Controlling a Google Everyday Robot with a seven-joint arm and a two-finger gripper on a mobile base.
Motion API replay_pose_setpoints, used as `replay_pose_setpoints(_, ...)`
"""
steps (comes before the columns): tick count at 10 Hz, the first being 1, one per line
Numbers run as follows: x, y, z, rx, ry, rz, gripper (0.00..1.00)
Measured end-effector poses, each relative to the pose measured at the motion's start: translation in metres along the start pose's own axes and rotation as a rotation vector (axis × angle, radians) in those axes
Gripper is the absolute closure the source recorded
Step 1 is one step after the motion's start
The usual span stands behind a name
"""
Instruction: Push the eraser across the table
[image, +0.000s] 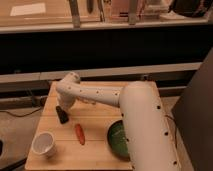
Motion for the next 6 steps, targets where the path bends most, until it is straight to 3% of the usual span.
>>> replay_pose_setpoints(6, -0.013, -0.003, 0.006, 0.004, -0.026, -0.037, 0.96)
